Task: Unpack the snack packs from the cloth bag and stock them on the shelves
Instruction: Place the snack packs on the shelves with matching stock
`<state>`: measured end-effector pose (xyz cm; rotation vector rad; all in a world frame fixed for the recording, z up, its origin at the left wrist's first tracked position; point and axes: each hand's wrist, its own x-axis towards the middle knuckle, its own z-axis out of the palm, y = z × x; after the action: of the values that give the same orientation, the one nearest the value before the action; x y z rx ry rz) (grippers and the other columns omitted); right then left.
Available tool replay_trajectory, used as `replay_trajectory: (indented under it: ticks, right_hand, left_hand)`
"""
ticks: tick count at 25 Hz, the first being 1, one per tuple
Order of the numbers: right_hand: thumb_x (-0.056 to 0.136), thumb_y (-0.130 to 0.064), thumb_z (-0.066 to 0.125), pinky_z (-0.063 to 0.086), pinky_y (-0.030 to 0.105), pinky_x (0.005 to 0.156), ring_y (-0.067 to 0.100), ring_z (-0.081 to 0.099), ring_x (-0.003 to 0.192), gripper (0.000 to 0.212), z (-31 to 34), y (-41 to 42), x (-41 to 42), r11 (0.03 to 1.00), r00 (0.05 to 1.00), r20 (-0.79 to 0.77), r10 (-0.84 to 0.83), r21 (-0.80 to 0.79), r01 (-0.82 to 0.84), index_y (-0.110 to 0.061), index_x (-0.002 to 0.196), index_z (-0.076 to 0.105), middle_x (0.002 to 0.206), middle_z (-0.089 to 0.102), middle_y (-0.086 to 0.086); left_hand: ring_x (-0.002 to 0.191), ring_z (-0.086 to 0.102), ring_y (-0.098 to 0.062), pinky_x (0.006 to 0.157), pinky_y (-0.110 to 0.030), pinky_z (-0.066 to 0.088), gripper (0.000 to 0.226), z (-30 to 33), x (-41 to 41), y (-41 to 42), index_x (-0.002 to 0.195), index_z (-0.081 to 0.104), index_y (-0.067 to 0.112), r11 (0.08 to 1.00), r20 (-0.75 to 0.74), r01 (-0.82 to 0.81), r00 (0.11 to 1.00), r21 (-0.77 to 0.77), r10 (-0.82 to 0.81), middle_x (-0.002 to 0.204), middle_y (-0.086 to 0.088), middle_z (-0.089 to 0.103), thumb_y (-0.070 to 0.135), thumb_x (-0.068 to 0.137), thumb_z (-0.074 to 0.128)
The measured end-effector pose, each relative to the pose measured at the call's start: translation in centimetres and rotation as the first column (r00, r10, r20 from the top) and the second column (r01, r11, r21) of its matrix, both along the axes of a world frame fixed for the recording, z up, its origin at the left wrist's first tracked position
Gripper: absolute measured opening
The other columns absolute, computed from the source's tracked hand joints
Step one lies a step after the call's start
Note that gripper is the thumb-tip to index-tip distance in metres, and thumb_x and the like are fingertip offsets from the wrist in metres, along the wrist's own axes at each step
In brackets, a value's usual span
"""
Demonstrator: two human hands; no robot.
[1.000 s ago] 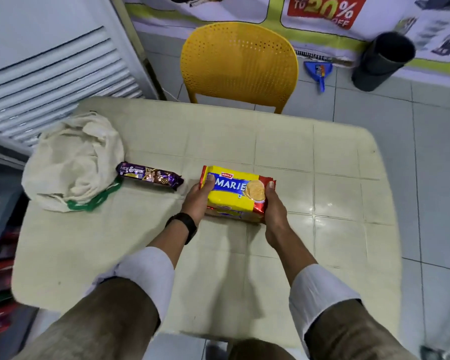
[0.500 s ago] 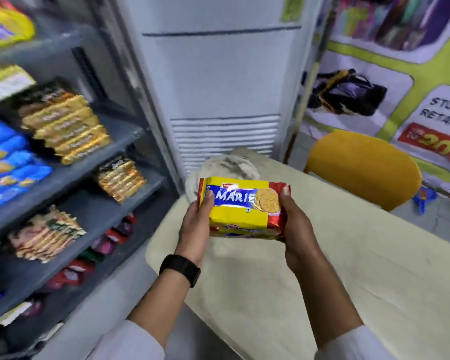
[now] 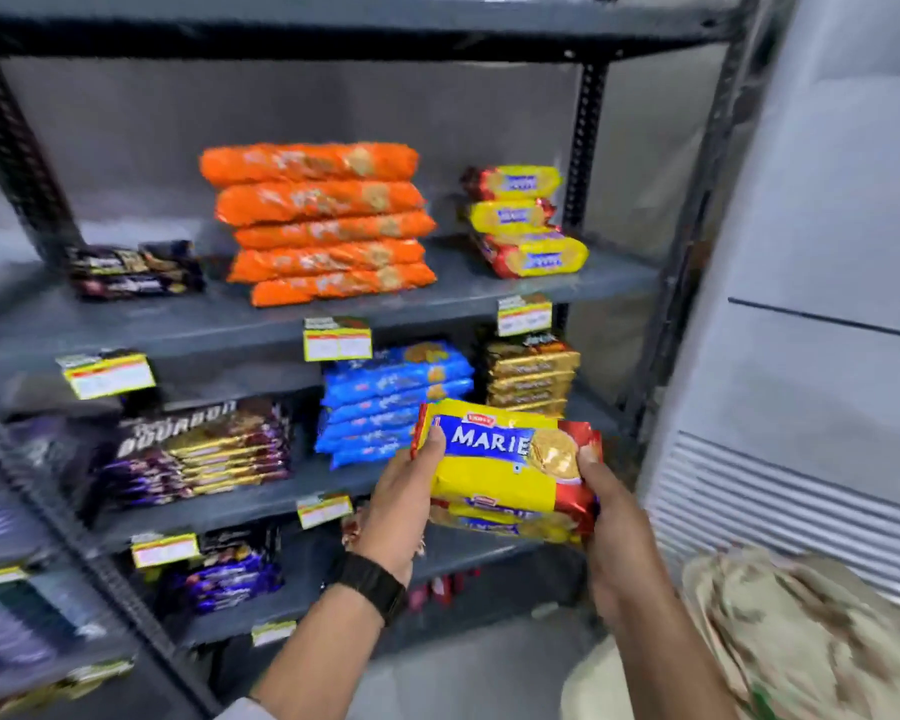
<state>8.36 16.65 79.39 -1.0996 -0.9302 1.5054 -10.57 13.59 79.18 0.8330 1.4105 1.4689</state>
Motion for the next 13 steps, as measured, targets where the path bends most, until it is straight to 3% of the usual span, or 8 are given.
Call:
replay_trajectory:
  ticks: [2, 5, 7, 9, 13]
  right_hand:
    - [0.1, -0.047, 0.051, 0.053, 0.047, 0.102, 0.027, 0.074, 0.107, 0.043, 0.7, 1.2, -3.5, 0.998, 0.999, 0.019, 0.049, 0.029, -0.049, -0.019, 0.125, 0.072, 0.114, 0.078, 0.007]
    - [0.099, -0.051, 0.051, 0.051, 0.051, 0.104, 0.027, 0.075, 0.103, 0.042, 2.3, 3.7, -6.0, 0.992, 0.994, 0.044, 0.102, 0.066, -0.105, -0.024, 0.123, 0.071, 0.112, 0.079, 0.005]
    - [0.099, -0.053, 0.051, 0.055, 0.047, 0.095, 0.029, 0.077, 0.097, 0.041, 4.3, 6.5, -6.2, 0.992, 0.992, 0.08, 0.093, 0.075, -0.099, -0.024, 0.12, 0.072, 0.107, 0.08, 0.006]
    - [0.099, -0.05, 0.052, 0.057, 0.041, 0.081, 0.031, 0.078, 0.089, 0.04, 6.6, 10.3, -5.8, 0.991, 0.992, 0.098, 0.085, 0.096, -0.094, -0.02, 0.114, 0.075, 0.101, 0.08, 0.011]
    - [0.098, -0.046, 0.056, 0.051, 0.035, 0.069, 0.023, 0.074, 0.064, 0.038, 12.2, 20.2, -4.8, 0.987, 0.985, 0.17, -0.019, 0.159, -0.008, -0.014, 0.096, 0.077, 0.08, 0.08, 0.009]
  left_hand:
    - [0.098, 0.075, -0.018, 0.086, -0.038, 0.054, 0.048, 0.8, -3.3, 0.3, 0.119, 0.072, 0.022, 0.999, 0.018, -0.043, 0.999, 0.004, 0.043, 0.11, 0.002, 0.078, 0.059, 0.094, 0.055]
    - [0.107, 0.073, -0.022, 0.101, -0.049, 0.052, 0.053, 1.7, -6.3, 2.0, 0.122, 0.07, 0.026, 0.999, 0.077, -0.043, 0.996, 0.011, 0.042, 0.118, 0.001, 0.076, 0.066, 0.086, 0.062]
    - [0.106, 0.073, -0.017, 0.101, -0.046, 0.051, 0.053, 3.0, -6.8, 4.4, 0.123, 0.068, 0.031, 0.999, 0.113, -0.035, 0.993, 0.036, 0.031, 0.118, 0.004, 0.075, 0.067, 0.084, 0.064]
    - [0.095, 0.075, -0.011, 0.097, -0.04, 0.051, 0.037, 5.0, -6.5, 7.5, 0.12, 0.068, 0.028, 0.997, 0.133, 0.007, 0.991, 0.079, -0.018, 0.109, 0.005, 0.078, 0.052, 0.094, 0.058]
    - [0.093, 0.075, -0.012, 0.086, -0.035, 0.052, 0.027, 10.3, -4.7, 16.5, 0.121, 0.069, 0.026, 0.986, 0.135, 0.088, 0.985, 0.14, -0.107, 0.109, 0.003, 0.078, 0.035, 0.1, 0.054]
